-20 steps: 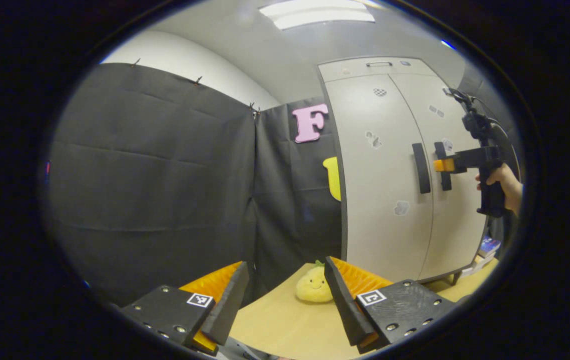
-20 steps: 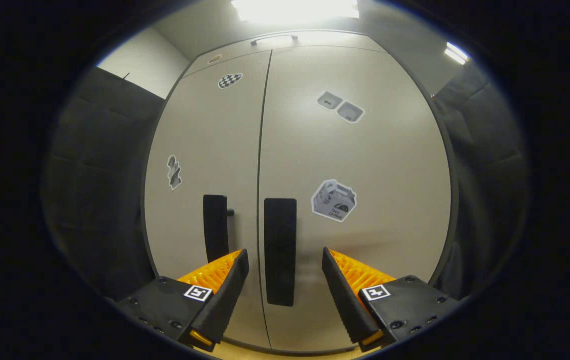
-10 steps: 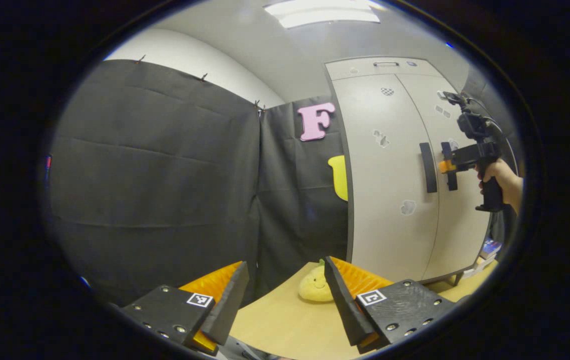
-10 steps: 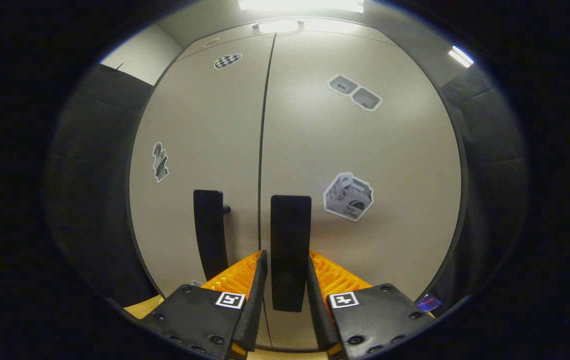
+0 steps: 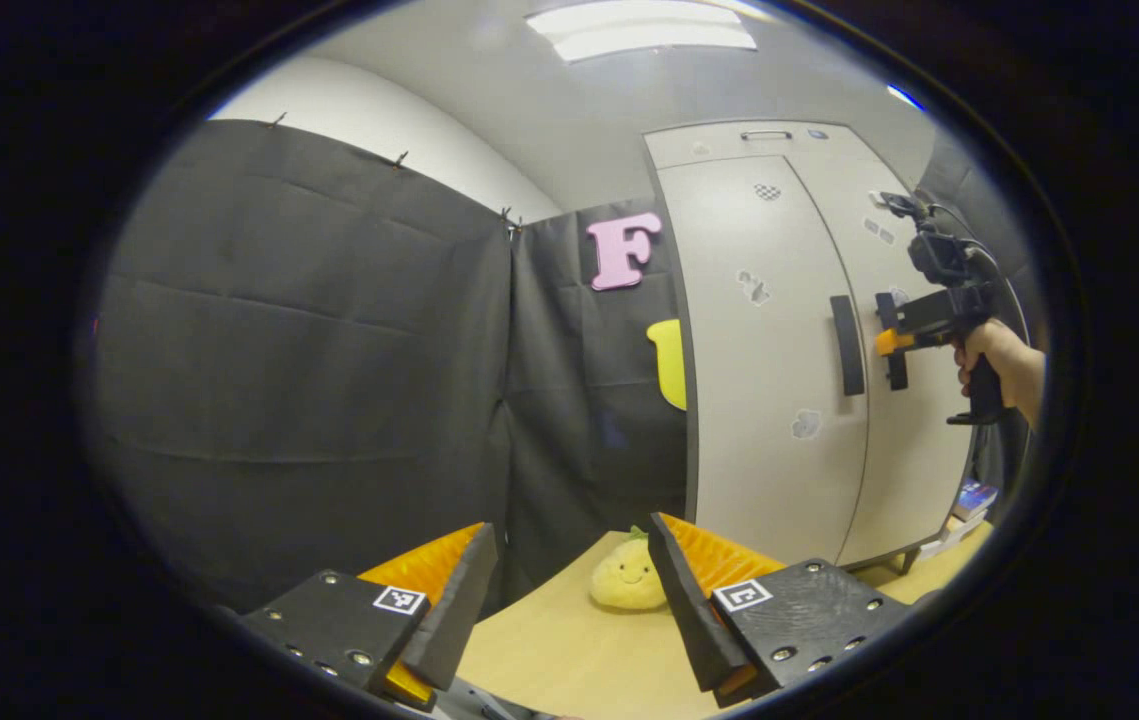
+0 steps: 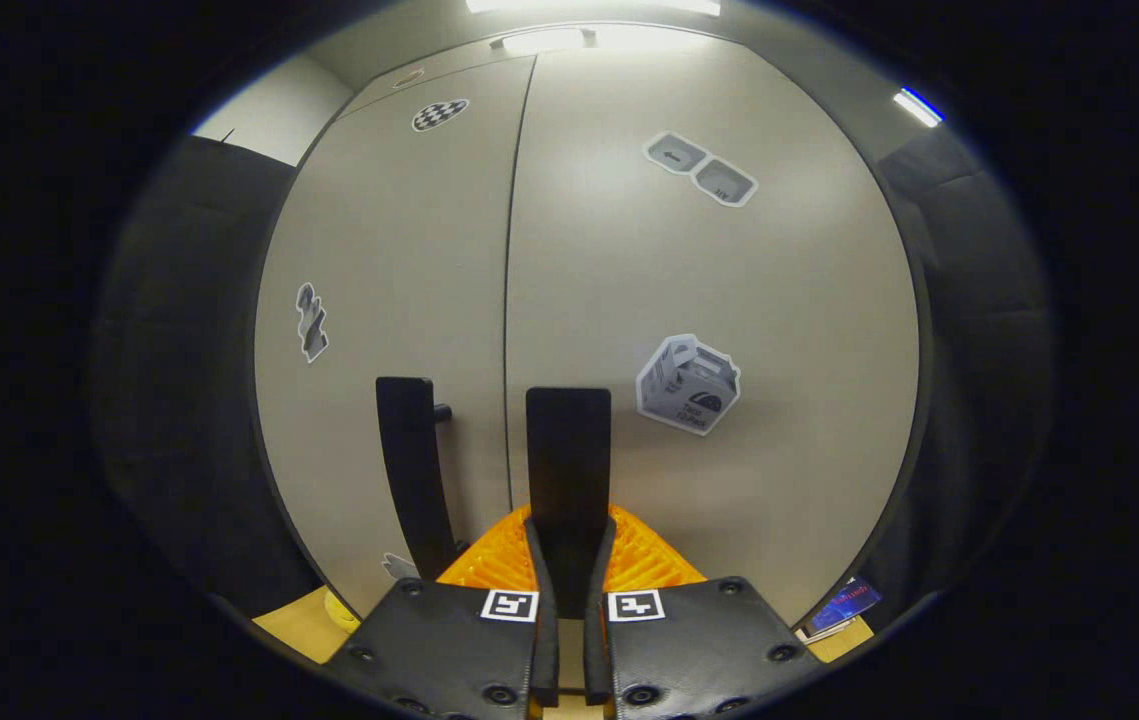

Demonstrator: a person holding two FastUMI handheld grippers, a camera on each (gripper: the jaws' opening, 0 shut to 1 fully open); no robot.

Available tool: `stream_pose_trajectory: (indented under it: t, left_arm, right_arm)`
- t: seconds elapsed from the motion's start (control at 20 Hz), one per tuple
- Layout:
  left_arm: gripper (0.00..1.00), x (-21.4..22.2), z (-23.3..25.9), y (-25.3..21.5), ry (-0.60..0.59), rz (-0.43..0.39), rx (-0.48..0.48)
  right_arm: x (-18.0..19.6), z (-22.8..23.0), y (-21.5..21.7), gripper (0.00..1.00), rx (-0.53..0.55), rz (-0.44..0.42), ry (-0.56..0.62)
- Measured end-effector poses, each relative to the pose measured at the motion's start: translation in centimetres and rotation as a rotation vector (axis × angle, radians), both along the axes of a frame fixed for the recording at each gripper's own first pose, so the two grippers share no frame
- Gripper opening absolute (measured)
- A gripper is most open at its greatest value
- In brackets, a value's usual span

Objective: Open the right door of the double-door shoe cabinet with the right hand, and open the left door with the left hand.

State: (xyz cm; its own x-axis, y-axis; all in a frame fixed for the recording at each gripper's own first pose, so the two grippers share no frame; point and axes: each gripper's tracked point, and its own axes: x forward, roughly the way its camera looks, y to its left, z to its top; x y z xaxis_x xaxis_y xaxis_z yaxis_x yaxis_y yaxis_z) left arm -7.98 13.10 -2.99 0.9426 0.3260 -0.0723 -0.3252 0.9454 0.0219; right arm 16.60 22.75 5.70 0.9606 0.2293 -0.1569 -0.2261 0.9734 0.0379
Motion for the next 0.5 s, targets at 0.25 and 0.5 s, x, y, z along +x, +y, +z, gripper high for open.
stream_pose_trajectory:
  t: [0.25,0.5]
  left_arm:
    - [0.88,0.7,1.0,-1.2,-0.023,-0.039,0.014]
    - [0.89,1.6,0.8,-3.1,-0.021,-0.094,-0.011]
  right_arm:
    - [-0.5,0.0,-0.3,0.09,0.037,0.039,0.014]
    - [-1.1,0.0,-0.9,0.11,0.035,0.059,0.013]
